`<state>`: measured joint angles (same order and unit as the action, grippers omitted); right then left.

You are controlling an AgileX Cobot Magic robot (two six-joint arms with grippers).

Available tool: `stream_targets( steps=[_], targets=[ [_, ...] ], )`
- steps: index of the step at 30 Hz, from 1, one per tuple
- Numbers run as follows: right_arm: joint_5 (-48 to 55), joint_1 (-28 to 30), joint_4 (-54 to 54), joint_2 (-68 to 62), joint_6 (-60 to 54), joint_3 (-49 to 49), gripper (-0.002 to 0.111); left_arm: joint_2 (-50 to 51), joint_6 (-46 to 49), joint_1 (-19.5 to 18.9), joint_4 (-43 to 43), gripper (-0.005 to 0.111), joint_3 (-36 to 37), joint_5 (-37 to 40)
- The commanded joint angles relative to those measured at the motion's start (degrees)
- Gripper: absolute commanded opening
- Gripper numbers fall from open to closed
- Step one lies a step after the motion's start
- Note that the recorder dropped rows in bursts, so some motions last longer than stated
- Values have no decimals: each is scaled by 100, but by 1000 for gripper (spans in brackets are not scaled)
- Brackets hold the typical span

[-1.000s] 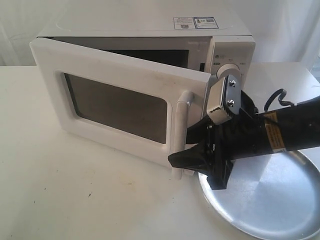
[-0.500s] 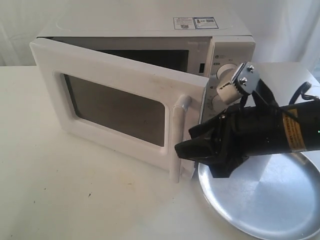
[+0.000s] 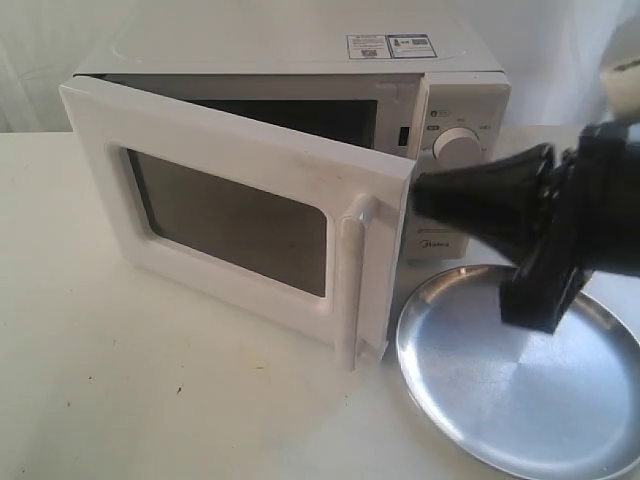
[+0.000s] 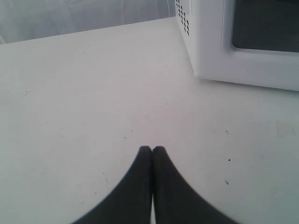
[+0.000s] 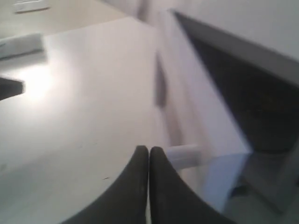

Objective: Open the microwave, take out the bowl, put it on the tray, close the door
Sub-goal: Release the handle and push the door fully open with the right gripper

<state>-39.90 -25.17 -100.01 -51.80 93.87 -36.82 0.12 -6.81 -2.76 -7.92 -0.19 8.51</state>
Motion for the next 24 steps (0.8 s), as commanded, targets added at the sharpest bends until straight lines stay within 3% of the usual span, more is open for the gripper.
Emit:
stream_targets(
  steps=[1,4,10,14,20,24],
  targets=[
    [2051,3,7,279,330,44,0,-12,-34,5,19,0,19,0],
    [2738,3,7,-17,549,235,0,-12,-34,5,19,0,19,0],
    [3932,3,7,-1087,-72,413,0,-12,-34,5,19,0,19,0],
    [4941,3,7,-1775,751,351,0,-12,-34,5,19,0,19,0],
    [3817,-39,7,-2729,773,-294,0,-12,-34,5,19,0,19,0],
    [3798,-167,7,-3119,637,-640,0,-12,-34,5,19,0,19,0]
  ],
)
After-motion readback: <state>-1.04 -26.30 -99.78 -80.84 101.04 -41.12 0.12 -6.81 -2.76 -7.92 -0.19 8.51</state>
